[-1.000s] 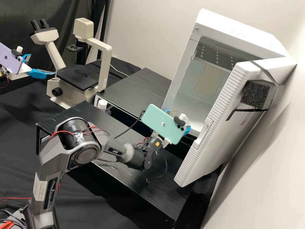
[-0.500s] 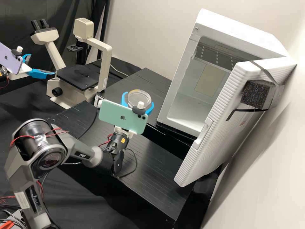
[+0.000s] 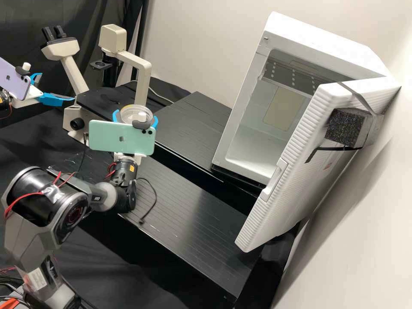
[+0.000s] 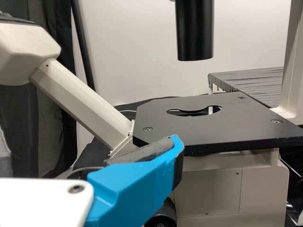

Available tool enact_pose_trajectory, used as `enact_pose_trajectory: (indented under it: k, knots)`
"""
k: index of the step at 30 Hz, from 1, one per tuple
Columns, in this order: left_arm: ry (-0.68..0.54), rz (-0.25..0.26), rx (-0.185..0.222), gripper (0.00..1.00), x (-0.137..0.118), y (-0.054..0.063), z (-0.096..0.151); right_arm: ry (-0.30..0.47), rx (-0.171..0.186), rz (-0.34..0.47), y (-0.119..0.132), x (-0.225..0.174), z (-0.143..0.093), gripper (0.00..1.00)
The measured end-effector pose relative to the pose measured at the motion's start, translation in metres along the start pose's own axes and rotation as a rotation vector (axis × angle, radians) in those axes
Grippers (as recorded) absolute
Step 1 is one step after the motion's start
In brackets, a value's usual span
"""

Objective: Take out the petri dish and place it under the microscope.

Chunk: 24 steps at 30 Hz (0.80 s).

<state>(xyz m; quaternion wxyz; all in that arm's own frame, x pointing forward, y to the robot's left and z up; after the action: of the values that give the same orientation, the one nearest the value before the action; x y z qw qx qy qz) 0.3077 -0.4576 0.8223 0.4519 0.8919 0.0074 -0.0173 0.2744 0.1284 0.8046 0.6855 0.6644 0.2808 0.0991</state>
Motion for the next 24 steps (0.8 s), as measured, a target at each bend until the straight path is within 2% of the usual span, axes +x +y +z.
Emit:
enact_pose_trajectory:
  k: [5,9,15,19,24]
  knots:
    - [0.000,0.000,0.000,1.00,0.000,0.000,0.000,-0.036,0.031,-0.019,-0.018,0.034,-0.005,0.00]
    - [0.000,0.000,0.000,1.00,0.000,0.000,0.000,-0.058,0.071,-0.030,-0.031,0.059,-0.009,0.00]
    - [0.000,0.000,0.000,1.00,0.000,0.000,0.000,-0.082,0.099,-0.037,-0.045,0.089,-0.013,0.00]
    - [0.000,0.000,0.000,1.00,0.000,0.000,0.000,-0.079,0.093,-0.046,-0.051,0.103,-0.022,0.00]
    - [0.000,0.000,0.000,1.00,0.000,0.000,0.000,-0.077,0.066,-0.048,-0.056,0.118,-0.035,0.00]
